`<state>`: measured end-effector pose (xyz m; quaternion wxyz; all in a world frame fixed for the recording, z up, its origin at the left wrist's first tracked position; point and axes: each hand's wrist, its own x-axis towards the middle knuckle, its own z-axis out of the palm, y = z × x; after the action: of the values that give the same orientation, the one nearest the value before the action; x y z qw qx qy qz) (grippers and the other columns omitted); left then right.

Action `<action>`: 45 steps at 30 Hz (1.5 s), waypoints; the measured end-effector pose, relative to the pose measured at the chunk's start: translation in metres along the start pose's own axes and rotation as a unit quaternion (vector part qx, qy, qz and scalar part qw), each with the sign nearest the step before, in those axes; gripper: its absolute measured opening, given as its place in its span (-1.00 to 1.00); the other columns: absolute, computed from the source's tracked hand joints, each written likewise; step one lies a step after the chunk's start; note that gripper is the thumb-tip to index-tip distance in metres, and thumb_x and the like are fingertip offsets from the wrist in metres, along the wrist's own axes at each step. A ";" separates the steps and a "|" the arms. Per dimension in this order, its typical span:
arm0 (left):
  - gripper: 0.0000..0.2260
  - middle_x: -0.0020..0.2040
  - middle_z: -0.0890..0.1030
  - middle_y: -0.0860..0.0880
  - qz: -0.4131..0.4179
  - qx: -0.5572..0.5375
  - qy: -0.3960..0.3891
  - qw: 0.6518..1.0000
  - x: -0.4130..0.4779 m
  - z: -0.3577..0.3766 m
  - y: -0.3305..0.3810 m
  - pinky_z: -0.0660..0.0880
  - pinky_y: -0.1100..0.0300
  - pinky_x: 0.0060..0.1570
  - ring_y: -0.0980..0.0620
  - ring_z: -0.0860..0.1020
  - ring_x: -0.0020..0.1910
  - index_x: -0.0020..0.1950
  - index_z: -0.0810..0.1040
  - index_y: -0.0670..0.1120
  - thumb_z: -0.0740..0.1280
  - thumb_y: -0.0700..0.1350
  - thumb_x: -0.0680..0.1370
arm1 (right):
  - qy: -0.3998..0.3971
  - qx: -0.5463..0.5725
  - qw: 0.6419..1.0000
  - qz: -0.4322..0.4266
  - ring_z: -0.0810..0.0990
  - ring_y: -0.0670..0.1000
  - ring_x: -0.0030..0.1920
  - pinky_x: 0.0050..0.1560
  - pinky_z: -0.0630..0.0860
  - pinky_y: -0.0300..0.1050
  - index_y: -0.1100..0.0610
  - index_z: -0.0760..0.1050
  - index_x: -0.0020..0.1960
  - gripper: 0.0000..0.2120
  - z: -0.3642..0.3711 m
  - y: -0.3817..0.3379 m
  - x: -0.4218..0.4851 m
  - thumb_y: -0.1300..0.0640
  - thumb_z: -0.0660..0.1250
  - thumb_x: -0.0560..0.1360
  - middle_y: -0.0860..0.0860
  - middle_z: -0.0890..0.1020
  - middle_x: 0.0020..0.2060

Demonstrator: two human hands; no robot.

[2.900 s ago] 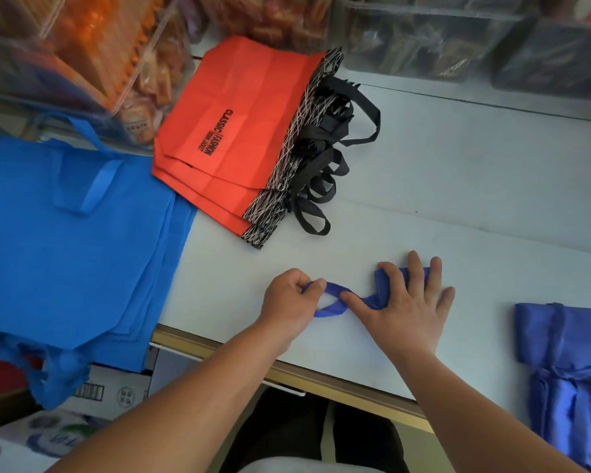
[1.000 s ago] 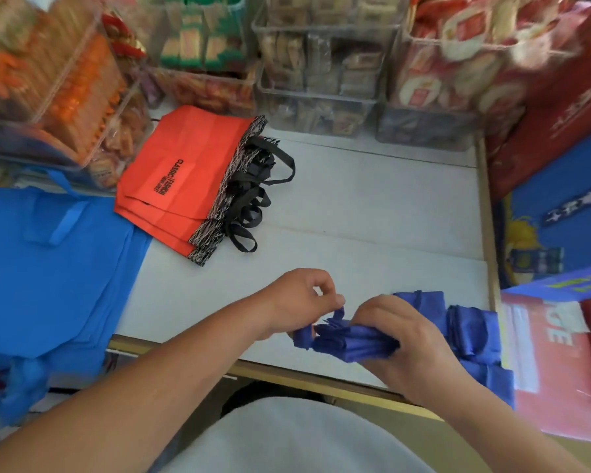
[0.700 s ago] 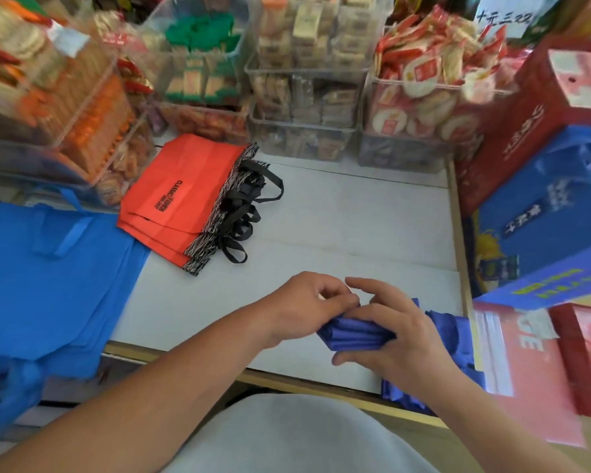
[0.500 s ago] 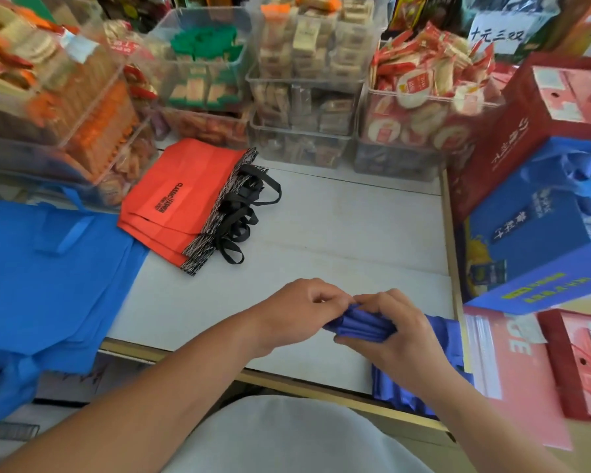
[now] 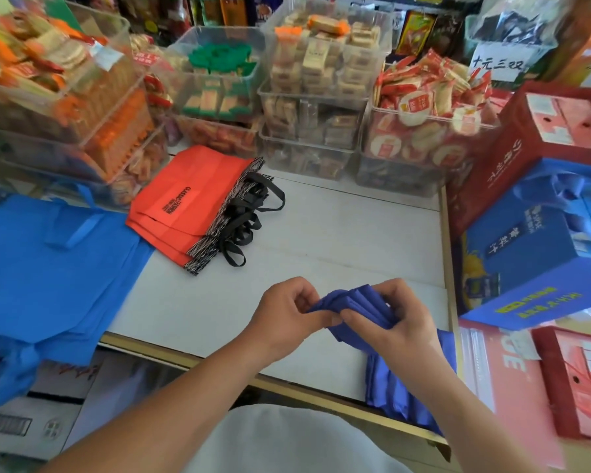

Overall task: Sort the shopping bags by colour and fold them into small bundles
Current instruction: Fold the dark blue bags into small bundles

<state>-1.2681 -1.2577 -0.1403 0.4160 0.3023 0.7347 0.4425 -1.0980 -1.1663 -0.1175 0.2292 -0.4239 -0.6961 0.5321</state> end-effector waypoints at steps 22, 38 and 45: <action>-0.87 -0.12 0.65 0.08 -0.018 -0.044 0.049 0.998 -0.017 0.024 0.035 0.59 0.13 -0.05 0.12 0.61 -0.11 -0.02 0.58 -0.01 0.37 0.04 0.56 | 0.006 -0.036 0.999 -0.014 0.56 -0.06 -0.29 -0.31 0.51 -0.22 0.02 0.55 -0.14 -0.78 0.002 0.001 0.000 0.09 0.61 0.41 -0.07 0.60 -0.30; -0.85 0.10 0.65 -0.25 -0.086 -0.173 -0.083 0.978 -0.013 0.011 0.027 0.65 -0.11 0.10 -0.11 0.70 0.00 0.09 0.63 -0.21 0.49 -0.19 0.55 | -0.093 -0.030 0.993 -0.066 0.70 -0.02 0.02 -0.05 0.66 -0.15 -0.06 0.57 0.17 -0.53 -0.024 0.002 -0.012 0.27 0.62 0.37 -0.18 0.68 -0.01; -0.83 0.06 0.72 -0.12 -0.068 -0.182 -0.129 0.972 -0.015 0.004 0.039 0.63 0.02 0.17 -0.04 0.68 0.04 0.13 0.67 -0.18 0.40 -0.10 0.63 | -0.082 -0.036 0.988 -0.126 0.67 0.00 -0.02 -0.11 0.55 -0.32 -0.03 0.65 0.10 -0.67 -0.025 -0.003 -0.007 0.26 0.58 0.42 -0.10 0.69 -0.04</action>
<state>-1.2545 -1.2518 -0.1007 0.5844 0.2256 0.6006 0.4968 -1.0756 -1.1586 -0.1057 0.2212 -0.2958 -0.7790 0.5066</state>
